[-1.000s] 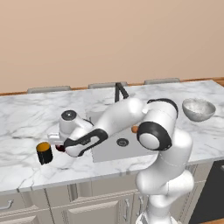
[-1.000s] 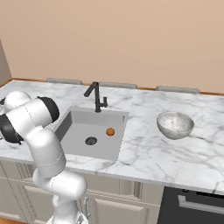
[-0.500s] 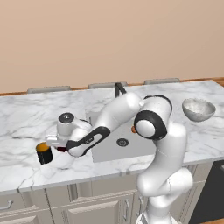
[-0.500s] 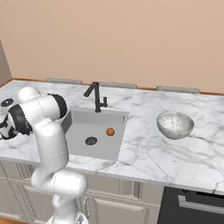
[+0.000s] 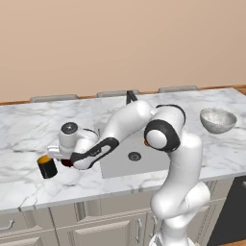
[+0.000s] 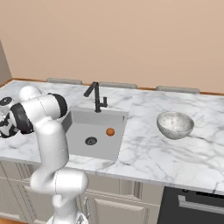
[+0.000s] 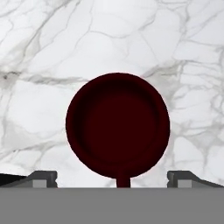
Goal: Clear the mugs and bowl far away from the sink.
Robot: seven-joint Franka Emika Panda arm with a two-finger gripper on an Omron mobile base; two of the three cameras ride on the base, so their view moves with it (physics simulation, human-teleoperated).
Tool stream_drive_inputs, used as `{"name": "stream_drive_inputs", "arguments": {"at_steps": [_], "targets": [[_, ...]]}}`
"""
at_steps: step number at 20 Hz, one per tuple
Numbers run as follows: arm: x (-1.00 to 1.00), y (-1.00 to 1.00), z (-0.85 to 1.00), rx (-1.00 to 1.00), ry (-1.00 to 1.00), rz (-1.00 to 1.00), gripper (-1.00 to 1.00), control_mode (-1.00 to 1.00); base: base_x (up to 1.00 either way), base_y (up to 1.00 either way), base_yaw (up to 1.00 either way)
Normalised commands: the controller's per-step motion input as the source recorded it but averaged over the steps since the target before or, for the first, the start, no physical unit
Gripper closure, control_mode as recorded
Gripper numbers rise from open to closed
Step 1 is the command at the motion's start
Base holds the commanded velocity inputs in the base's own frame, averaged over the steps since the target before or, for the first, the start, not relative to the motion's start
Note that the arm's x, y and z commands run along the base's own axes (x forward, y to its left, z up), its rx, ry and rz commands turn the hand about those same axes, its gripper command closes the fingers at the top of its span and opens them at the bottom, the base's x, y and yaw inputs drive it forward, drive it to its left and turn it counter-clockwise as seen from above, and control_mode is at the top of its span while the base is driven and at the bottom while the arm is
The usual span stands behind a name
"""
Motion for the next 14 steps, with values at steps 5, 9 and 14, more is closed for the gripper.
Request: {"name": "stream_drive_inputs", "arguments": {"at_steps": [5, 9, 14], "targets": [[0.00, -0.04, -0.29, 0.00, -0.01, -0.03, -1.00, -1.00, 0.00, 0.00, 0.00], [-0.06, -0.06, -0.42, 0.00, -0.01, -0.03, -1.00, -1.00, 0.00, 0.00, 0.00], [-0.18, -0.02, -0.41, 0.00, -0.02, -0.05, 1.00, -1.00, 0.00, 0.00, 0.00]]}}
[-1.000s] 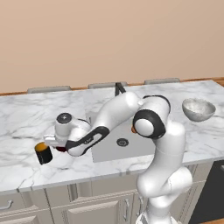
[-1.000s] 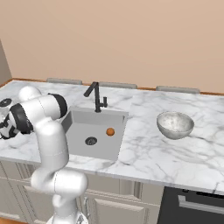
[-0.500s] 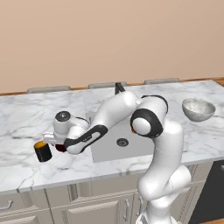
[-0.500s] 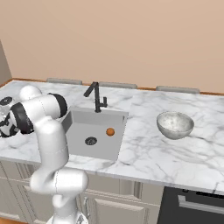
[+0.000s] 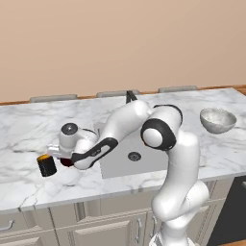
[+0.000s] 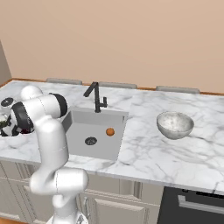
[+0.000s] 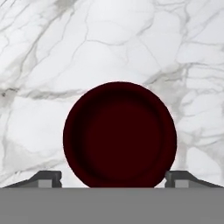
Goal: Clear the mugs and bowl far away from the sink.
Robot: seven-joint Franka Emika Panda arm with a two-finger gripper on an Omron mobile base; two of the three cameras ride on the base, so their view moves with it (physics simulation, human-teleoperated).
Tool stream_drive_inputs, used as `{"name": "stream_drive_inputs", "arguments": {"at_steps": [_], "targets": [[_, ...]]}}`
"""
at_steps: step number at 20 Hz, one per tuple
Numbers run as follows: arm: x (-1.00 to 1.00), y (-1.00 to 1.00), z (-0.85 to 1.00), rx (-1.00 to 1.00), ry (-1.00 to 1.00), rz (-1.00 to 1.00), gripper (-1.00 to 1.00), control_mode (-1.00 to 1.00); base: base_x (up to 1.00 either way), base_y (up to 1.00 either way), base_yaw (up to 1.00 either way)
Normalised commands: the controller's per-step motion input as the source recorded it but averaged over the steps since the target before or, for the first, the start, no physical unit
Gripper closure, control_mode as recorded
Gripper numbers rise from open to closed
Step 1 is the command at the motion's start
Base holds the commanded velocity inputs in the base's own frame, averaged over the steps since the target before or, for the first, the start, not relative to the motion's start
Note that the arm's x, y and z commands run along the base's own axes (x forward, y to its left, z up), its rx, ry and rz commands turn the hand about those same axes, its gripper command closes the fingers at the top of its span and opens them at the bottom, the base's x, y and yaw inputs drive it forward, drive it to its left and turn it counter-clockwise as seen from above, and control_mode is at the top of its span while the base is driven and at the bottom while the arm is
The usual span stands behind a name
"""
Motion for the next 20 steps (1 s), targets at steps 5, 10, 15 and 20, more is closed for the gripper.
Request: {"name": "stream_drive_inputs", "arguments": {"at_steps": [5, 10, 15, 20], "targets": [[-0.21, 0.00, -0.34, 0.00, -0.02, -0.06, 1.00, -1.00, 0.00, 0.00, 0.00], [-0.34, -0.03, -0.22, 0.01, -0.04, -0.08, 1.00, -1.00, 0.00, 0.00, 0.00], [-0.45, -0.20, -0.03, 0.04, -0.06, -0.11, 1.00, -1.00, 0.00, 0.00, 0.00], [-0.35, -0.38, 0.14, 0.04, -0.11, -0.09, 1.00, -1.00, 0.00, 0.00, 0.00]]}}
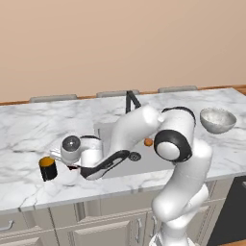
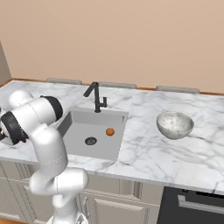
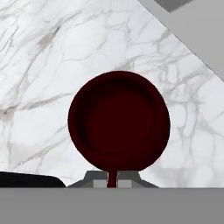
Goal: Clear the mugs and bowl far away from the sink.
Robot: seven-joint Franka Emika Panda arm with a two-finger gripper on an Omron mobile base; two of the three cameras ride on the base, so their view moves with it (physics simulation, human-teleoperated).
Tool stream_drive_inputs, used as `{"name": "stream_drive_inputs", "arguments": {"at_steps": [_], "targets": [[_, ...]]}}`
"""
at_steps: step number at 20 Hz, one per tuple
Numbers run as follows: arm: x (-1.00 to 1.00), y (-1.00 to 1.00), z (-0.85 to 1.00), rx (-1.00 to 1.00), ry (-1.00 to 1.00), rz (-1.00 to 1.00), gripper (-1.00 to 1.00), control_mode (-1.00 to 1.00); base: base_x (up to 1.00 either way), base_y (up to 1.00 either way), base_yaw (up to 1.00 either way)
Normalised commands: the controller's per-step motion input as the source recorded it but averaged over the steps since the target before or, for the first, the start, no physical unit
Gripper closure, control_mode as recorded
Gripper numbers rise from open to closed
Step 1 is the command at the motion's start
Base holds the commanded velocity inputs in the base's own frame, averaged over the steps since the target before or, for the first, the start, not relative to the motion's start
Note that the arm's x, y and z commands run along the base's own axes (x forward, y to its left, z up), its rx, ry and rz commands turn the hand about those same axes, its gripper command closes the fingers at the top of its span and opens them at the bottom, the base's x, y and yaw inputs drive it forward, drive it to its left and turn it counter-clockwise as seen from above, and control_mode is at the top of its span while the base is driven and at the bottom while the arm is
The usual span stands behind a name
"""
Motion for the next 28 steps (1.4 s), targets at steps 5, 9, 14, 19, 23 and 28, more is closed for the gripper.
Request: {"name": "stream_drive_inputs", "arguments": {"at_steps": [5, 9, 14, 19, 23, 28], "targets": [[-0.08, -0.37, 0.71, 0.00, -0.10, -0.05, 1.00, -1.00, 0.00, 0.00, 0.00], [0.00, -0.27, 1.00, 0.04, 0.00, -0.03, 1.00, -1.00, 0.00, 0.00, 0.00], [-0.08, -0.26, 1.00, 0.09, 0.09, -0.02, 1.00, -1.00, 0.00, 0.00, 0.00], [-0.31, -0.18, 0.97, 0.03, 0.26, -0.03, 1.00, -1.00, 0.00, 0.00, 0.00], [-0.33, -0.28, 0.63, -0.01, 0.08, -0.04, 1.00, -1.00, 0.00, 0.00, 0.00], [-0.29, -0.19, 0.50, -0.17, 0.01, 0.00, 1.00, -1.00, 0.00, 0.00, 0.00]]}}
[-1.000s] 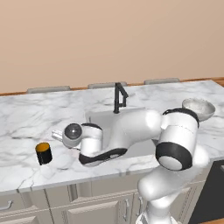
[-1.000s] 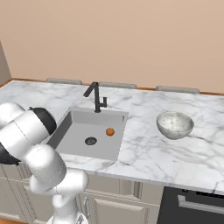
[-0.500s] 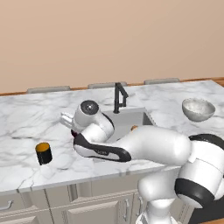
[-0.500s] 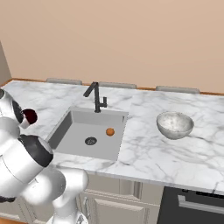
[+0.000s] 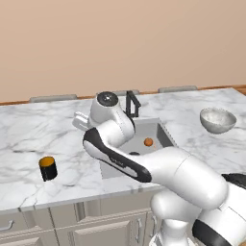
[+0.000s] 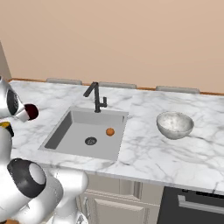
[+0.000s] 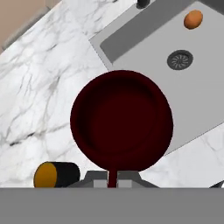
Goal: Clear the mugs and bowl far away from the sink.
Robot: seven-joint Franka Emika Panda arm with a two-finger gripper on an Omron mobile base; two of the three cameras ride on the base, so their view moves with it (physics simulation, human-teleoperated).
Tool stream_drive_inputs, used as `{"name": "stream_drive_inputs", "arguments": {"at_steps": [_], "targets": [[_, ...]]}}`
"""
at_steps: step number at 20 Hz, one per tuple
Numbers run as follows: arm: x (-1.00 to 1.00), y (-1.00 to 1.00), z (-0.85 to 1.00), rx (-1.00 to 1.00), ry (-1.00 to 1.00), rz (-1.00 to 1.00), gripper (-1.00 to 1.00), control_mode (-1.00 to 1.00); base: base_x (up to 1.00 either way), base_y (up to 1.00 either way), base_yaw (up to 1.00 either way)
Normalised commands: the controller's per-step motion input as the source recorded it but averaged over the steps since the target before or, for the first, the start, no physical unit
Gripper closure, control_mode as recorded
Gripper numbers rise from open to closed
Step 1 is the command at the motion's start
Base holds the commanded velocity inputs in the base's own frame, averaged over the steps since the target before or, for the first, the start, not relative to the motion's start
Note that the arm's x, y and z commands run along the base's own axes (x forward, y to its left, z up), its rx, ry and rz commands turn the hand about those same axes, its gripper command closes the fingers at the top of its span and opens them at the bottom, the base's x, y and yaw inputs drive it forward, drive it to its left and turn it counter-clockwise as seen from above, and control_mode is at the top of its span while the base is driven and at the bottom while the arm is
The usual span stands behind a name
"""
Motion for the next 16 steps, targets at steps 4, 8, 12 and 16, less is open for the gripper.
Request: {"name": "stream_drive_inputs", "arguments": {"at_steps": [4, 8, 12, 16], "targets": [[-0.53, -0.41, 0.50, -0.27, 0.00, 0.01, 1.00, -1.00, 0.00, 0.00, 0.00], [-0.73, -0.70, 0.52, -0.24, 0.01, 0.08, 1.00, -1.00, 0.00, 0.00, 0.00], [-0.84, -0.79, 0.51, -0.08, 0.08, 0.13, 1.00, -1.00, 0.00, 0.00, 0.00], [-0.67, -0.74, 0.36, 0.00, 0.10, 0.14, 1.00, -1.00, 0.00, 0.00, 0.00]]}}
